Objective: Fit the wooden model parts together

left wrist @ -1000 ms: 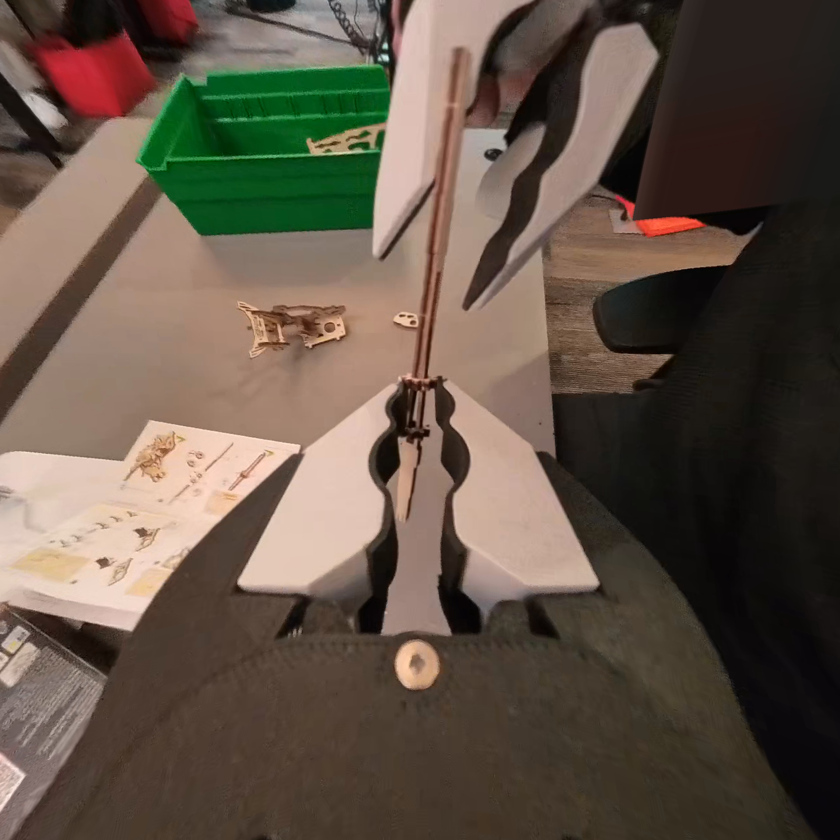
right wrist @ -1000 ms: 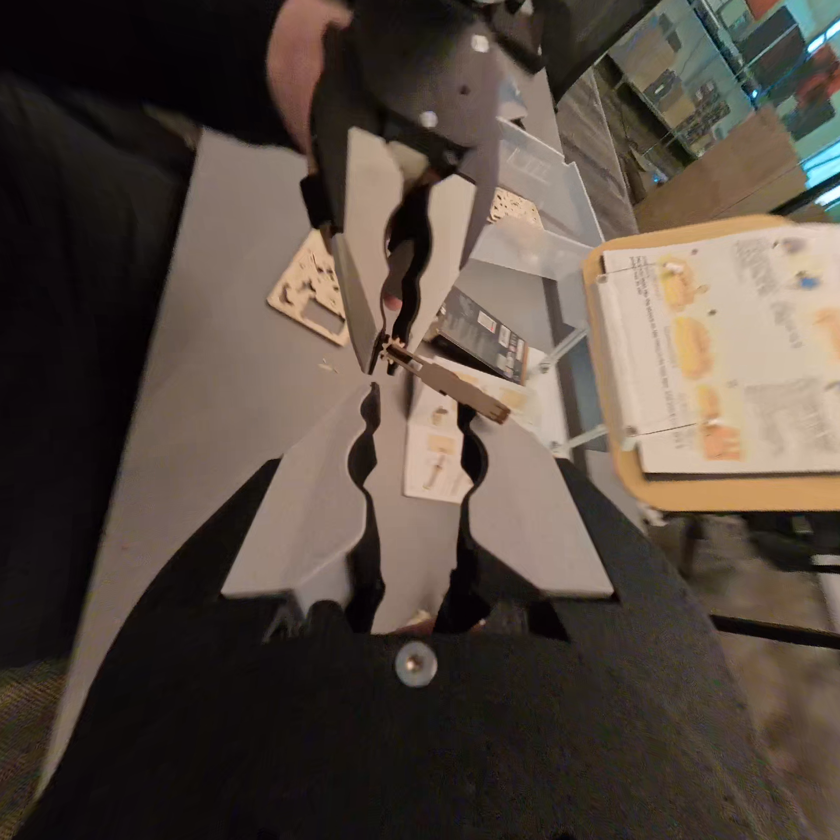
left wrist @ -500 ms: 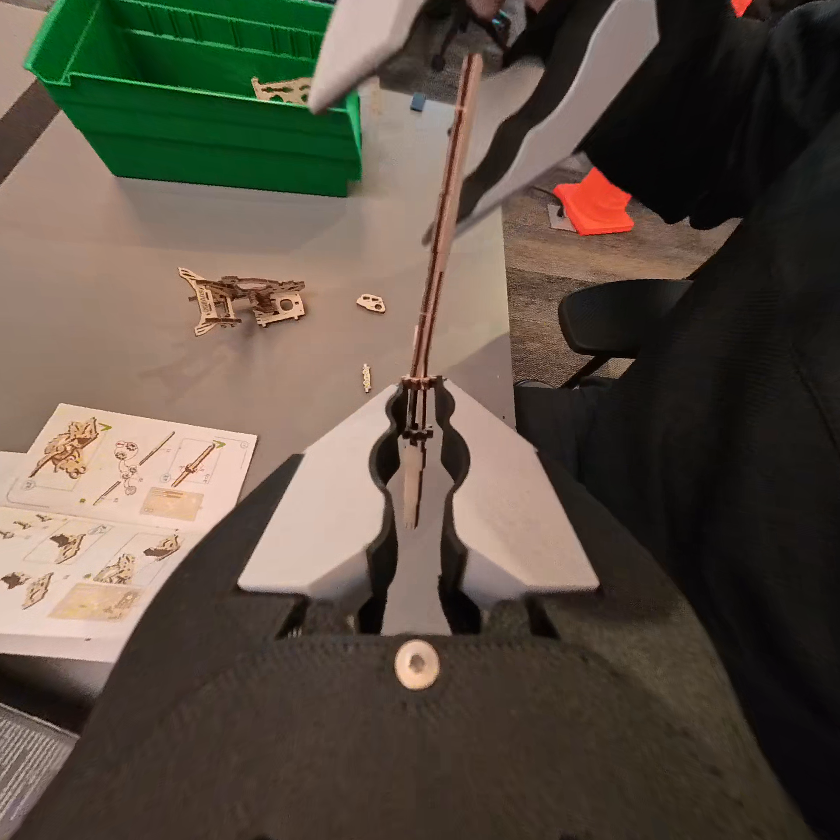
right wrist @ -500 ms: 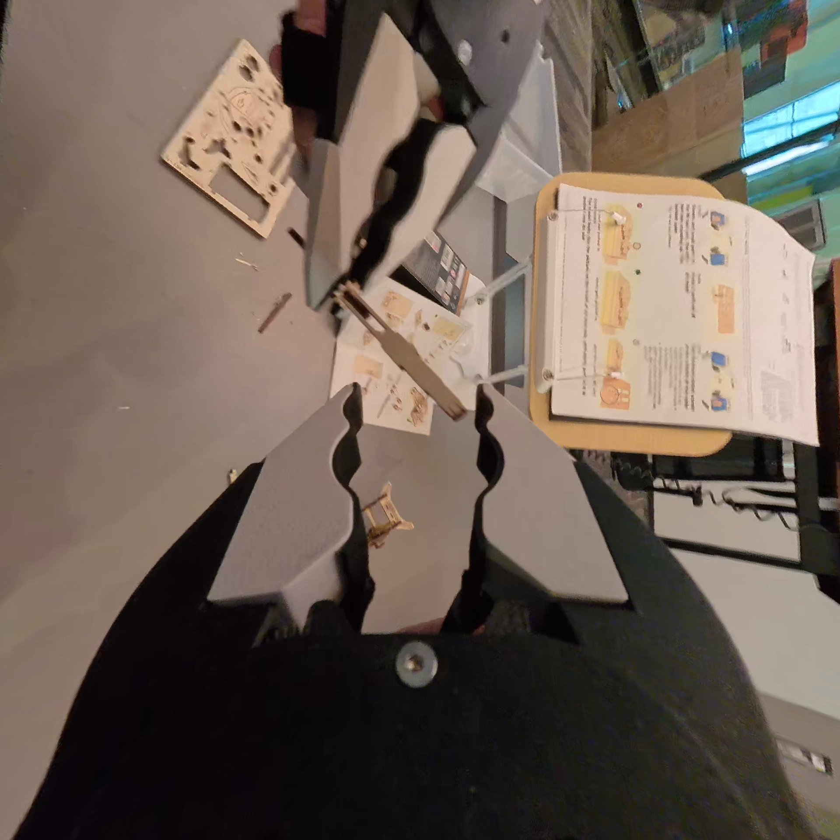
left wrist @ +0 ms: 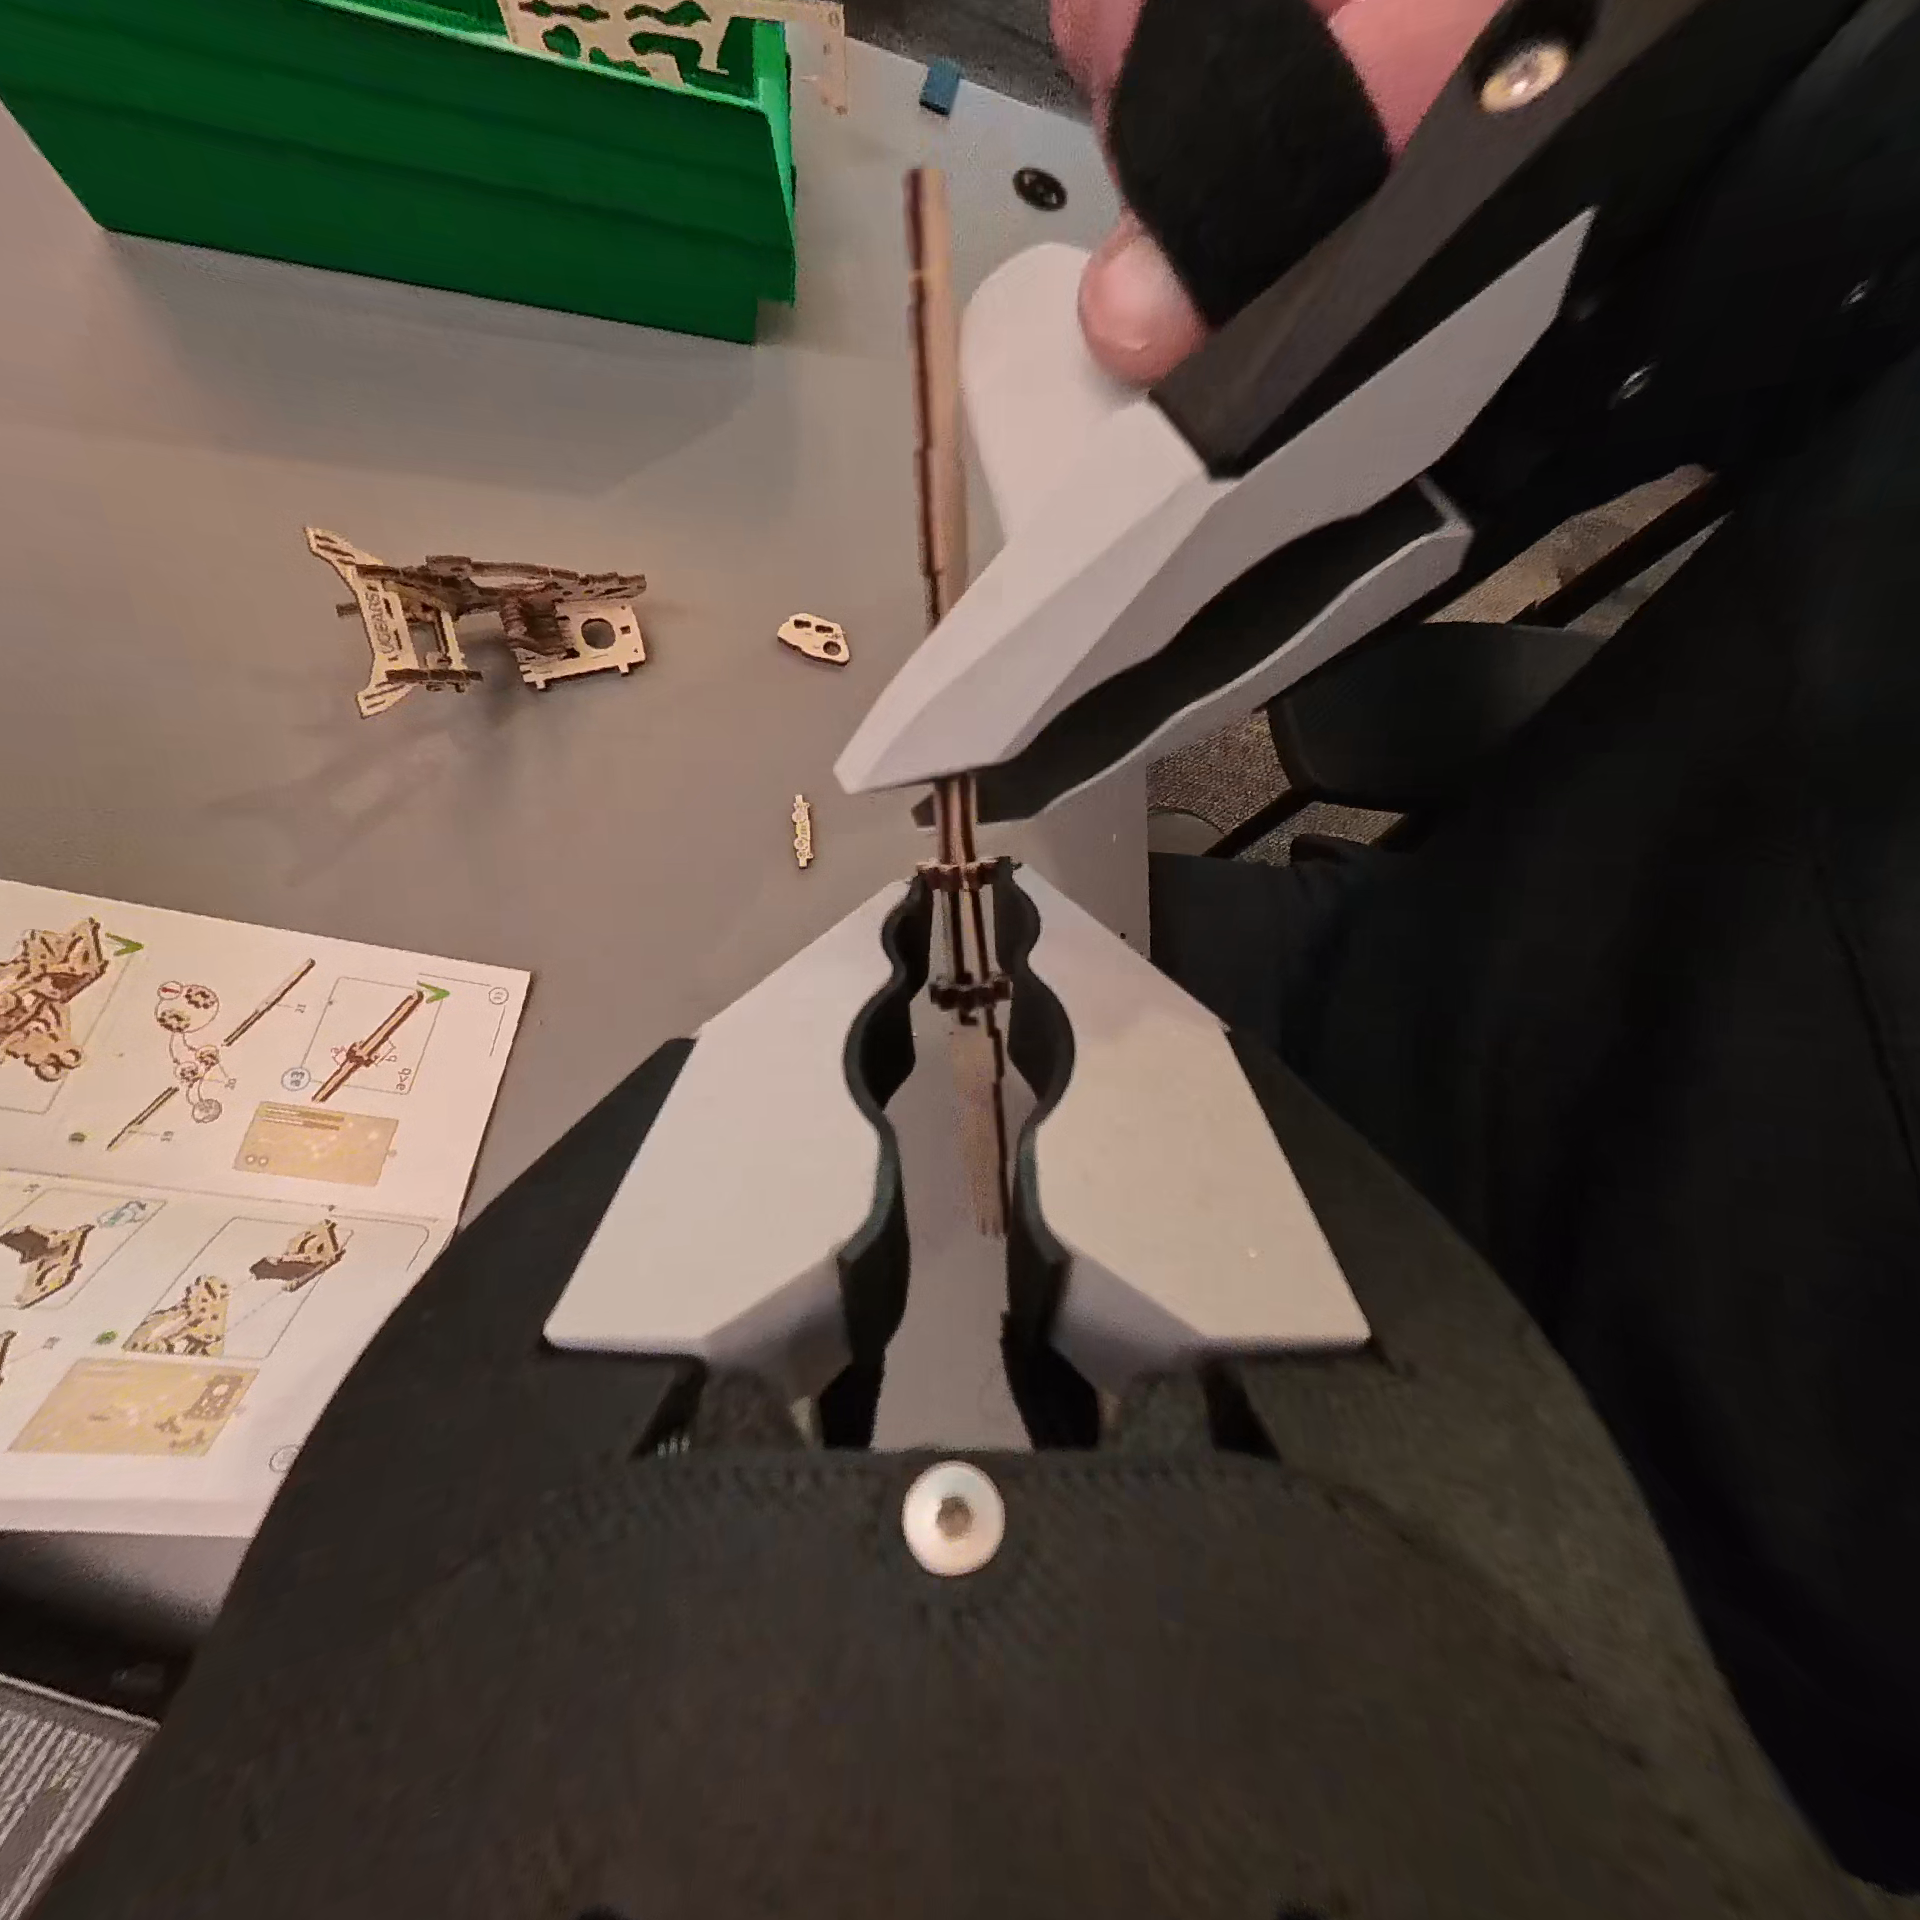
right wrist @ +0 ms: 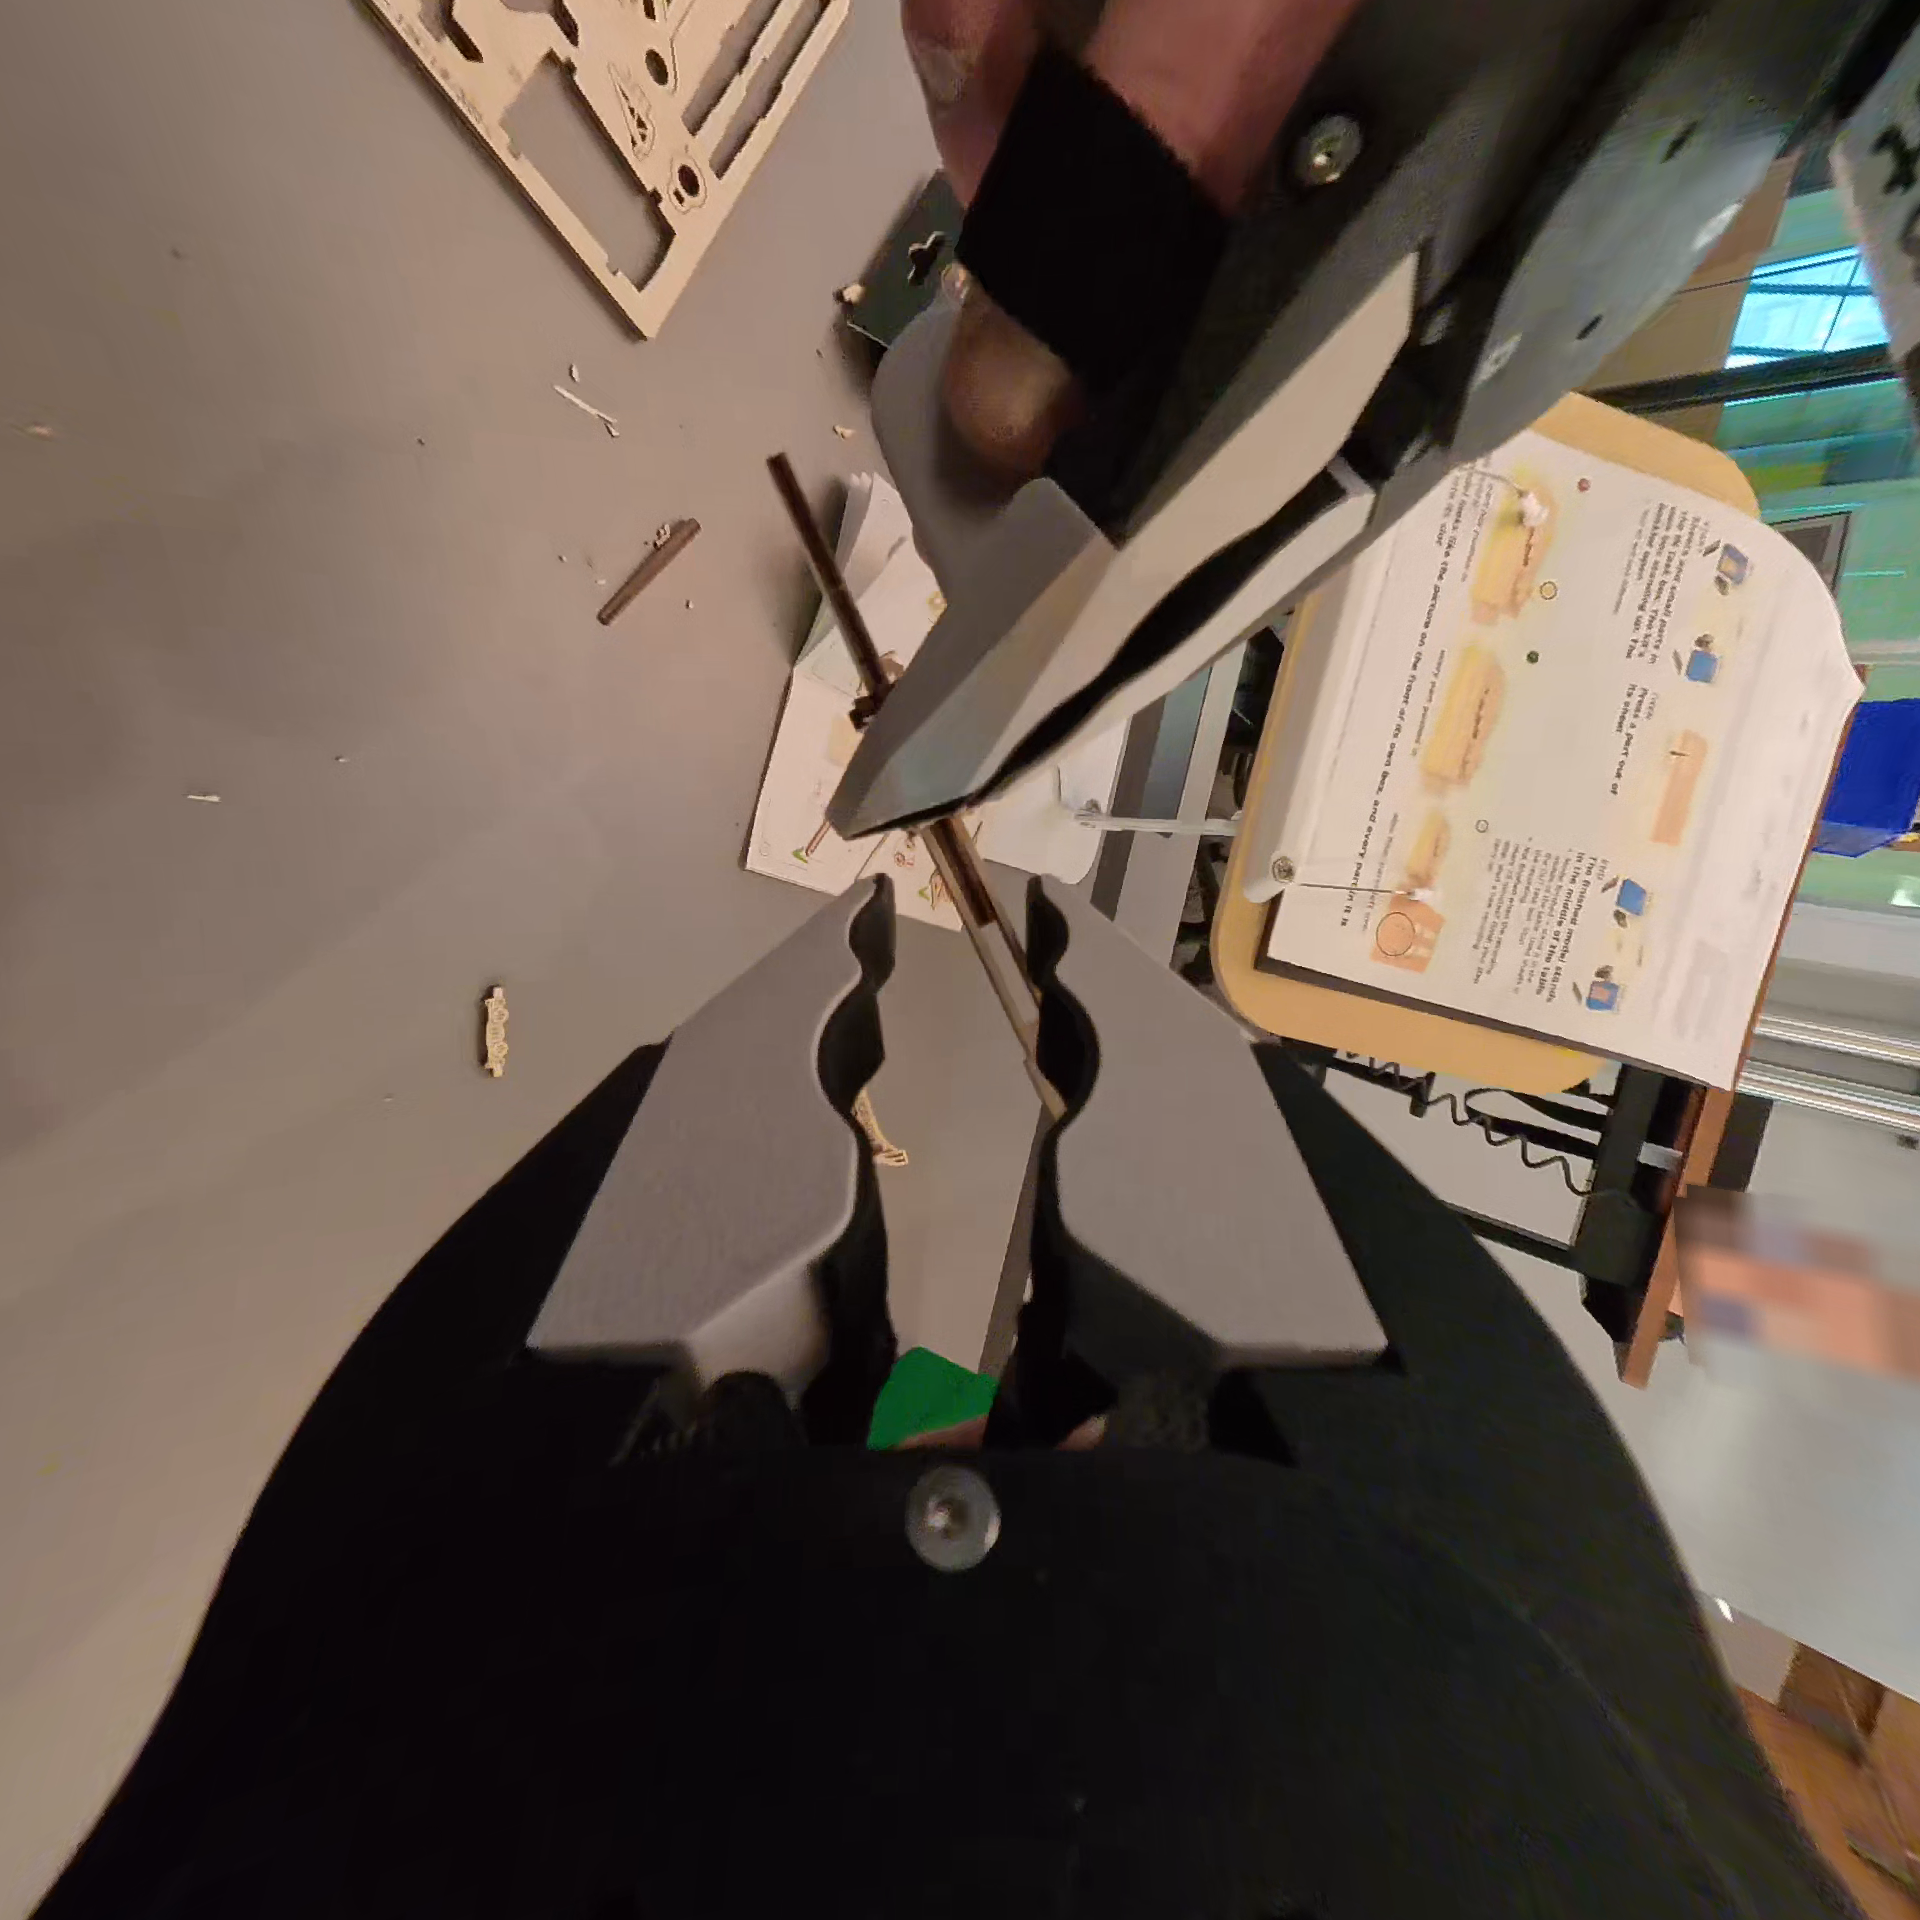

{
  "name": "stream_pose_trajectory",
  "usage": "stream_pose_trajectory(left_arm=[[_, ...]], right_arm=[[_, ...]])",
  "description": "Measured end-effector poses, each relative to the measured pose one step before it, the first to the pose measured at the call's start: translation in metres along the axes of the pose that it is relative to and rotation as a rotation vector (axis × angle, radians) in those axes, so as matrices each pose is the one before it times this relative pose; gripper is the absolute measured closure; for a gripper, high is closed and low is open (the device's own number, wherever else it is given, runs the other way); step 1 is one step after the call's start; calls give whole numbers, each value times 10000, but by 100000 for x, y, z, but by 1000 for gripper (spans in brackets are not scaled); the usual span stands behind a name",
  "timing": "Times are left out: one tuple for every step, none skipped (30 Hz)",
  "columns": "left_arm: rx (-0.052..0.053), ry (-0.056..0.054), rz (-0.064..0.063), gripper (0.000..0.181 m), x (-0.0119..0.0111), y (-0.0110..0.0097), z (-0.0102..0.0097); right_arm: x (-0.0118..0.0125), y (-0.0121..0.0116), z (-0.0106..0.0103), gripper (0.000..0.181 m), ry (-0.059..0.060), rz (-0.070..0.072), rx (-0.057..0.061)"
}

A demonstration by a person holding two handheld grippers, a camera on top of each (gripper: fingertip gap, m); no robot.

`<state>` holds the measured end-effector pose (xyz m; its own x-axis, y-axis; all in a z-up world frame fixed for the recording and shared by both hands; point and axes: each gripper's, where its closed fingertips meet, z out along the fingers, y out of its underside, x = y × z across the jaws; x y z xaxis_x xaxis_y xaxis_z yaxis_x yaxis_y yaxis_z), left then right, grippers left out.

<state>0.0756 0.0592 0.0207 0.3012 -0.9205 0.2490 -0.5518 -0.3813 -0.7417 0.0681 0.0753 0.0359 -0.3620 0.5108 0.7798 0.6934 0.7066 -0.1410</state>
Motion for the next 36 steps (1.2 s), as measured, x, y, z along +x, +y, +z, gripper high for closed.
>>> stream_pose_trajectory(left_arm=[[-47, 7, 27, 171, 14, -1, 39], [-51, 20, -2, 171, 23, 24, 49], [3, -29, 8, 171, -46, -56, 16], [45, -12, 7, 171, -39, -118, -54], [24, 18, 6, 171, -7, -94, -82], [2, -5, 7, 171, -26, -61, -47], [-3, -39, 44, 171, -41, -56, -10], [-23, 12, 17, 171, 20, 5, 22], [12, 13, 6, 171, 4, -43, 20], [42, -16, -27, 171, -72, -85, -14], [-21, -4, 27, 171, -30, 0, 18], [-27, 28, 58, 171, 18, 29, 31], [-56, 2, 52, 171, 16, 58, 68], [-79, -69, 54, 171, -58, 59, 111], [-116, -68, 77, 171, -43, 89, 70], [-154, -75, 125, 171, -15, 119, 39], [-85, -168, 105, 172, -107, -8, 13], [-70, -102, 61, 172, -25, -38, 4], [-131, 7, 75, 172, 89, 84, 15], [-112, -99, 99, 172, -45, 35, 54], [-143, -109, 33, 172, -106, 52, 75], [-174, -23, 74, 172, -29, 140, 57], [-93, 3, 65, 172, 2, 46, -20], [-19, -5, -21, 172, -17, -62, -18], [-79, -1, 43, 172, 19, 26, 59], [-136, 5, 56, 173, 50, 96, 85], [-187, 12, 76, 173, 65, 165, 144], [-235, 79, 104, 173, 147, 227, 213], [-154, 29, 53, 173, 18, 104, 166], [5, -59, -9, 173, -183, -99, 35], [-13, -37, 49, 170, -100, 3, 26], [-8, -209, 110, 167, -207, 47, 61], [77, -213, 6, 165, -193, -33, 93], [232, -341, 18, 162, -368, -189, -52], [295, -406, 108, 159, -335, -275, -217], [79, -380, 188, 157, -227, -24, -266]], right_arm=[[-81, 79, 208, 162, 34, -38, -44], [-73, 64, 120, 167, -1, -22, -1], [-64, 51, 52, 174, -12, -22, 31], [3, 69, 24, 175, -6, -23, 32], [17, 78, 14, 176, 5, -22, 16], [-18, 36, 0, 177, -8, -6, 15], [1, 32, -3, 177, 12, -9, -1], [41, 30, -1, 177, 55, -38, -32], [23, 41, -15, 177, 38, -52, -45], [22, 12, -34, 177, 54, -82, -43], [52, 58, -18, 177, 71, -51, -66], [20, 52, 26, 177, 37, 3, -57], [-18, 4, 6, 177, 31, -59, -12], [-66, 3, -2, 177, -9, -90, -26], [-85, 36, 18, 177, -32, -104, -84], [-63, 47, 60, 177, -4, -147, -100], [-82, -13, 59, 178, -6, -146, -70], [-16, 3, 53, 178, 29, -145, -83], [52, 58, 7, 178, 46, -127, -86], [-30, -30, -15, 178, -25, -94, -25], [-57, -38, -2, 178, -33, -125, -50], [-13, 45, 73, 178, 18, -167, -116], [-29, 24, 96, 178, 4, -127, -72], [-45, -59, 63, 179, -9, -36, 14], [20, 1, 38, 179, 7, 38, 6], [0, 42, 40, 178, -6, 15, -49], [-73, -5, 60, 178, -26, -50, -56], [-153, -37, 79, 179, -55, -84, -46], [-245, -83, 107, 179, -98, -119, -33], [-236, -43, 105, 178, -111, -67, -4], [-51, 95, 106, 178, -42, 53, 5], [2, 105, 85, 179, -56, 192, 68], [-97, 113, 84, 178, -167, 344, 104], [-128, 180, 95, 178, -212, 437, 69], [-27, 193, 49, 178, -163, 441, 97], [-12, 81, -64, 177, -209, 477, 188]])
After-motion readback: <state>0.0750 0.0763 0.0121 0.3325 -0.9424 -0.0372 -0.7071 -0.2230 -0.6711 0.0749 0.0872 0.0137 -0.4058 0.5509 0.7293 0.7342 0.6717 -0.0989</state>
